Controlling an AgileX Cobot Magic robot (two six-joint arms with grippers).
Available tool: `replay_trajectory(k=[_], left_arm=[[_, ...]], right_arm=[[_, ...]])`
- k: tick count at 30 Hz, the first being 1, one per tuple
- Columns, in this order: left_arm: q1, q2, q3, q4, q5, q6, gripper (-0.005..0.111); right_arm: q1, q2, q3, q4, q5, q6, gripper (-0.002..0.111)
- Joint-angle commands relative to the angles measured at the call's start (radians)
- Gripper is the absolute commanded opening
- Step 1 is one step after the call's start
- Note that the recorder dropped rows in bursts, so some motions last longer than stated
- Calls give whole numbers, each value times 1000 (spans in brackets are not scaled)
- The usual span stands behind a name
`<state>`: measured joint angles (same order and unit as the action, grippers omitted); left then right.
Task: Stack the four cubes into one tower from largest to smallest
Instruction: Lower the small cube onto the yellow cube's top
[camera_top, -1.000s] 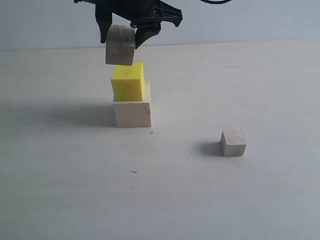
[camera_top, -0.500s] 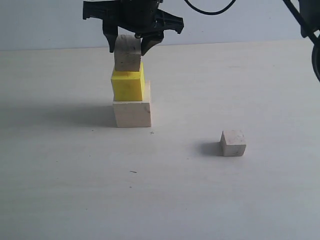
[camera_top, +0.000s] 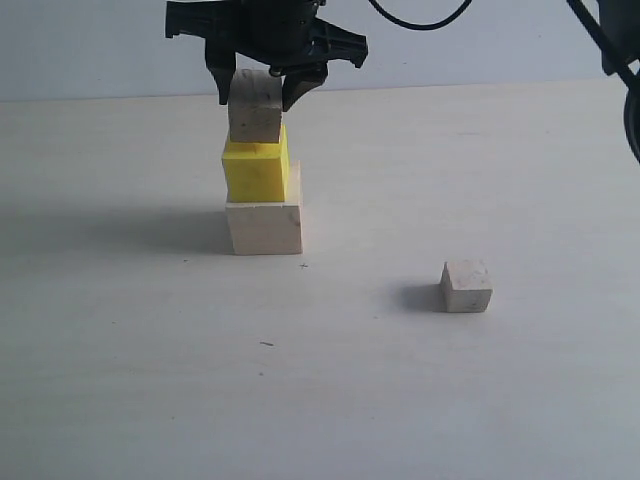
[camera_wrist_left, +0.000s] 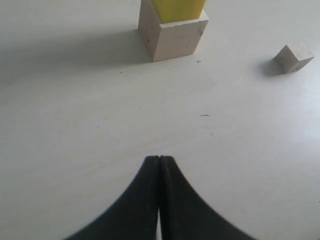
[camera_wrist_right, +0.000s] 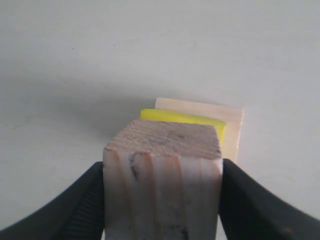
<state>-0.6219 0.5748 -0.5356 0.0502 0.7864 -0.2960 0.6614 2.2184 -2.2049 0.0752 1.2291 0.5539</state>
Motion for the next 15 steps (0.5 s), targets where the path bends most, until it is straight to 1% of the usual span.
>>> replay_trajectory(k=[1,15], left_arm=[[-6,3,2,-2,-2,4,1],[-6,3,2,-2,27,4,1]], right_arm=[[1,-4,-10,-3,-8,-1,0],[1,30,-10,1,-8,-4,0]])
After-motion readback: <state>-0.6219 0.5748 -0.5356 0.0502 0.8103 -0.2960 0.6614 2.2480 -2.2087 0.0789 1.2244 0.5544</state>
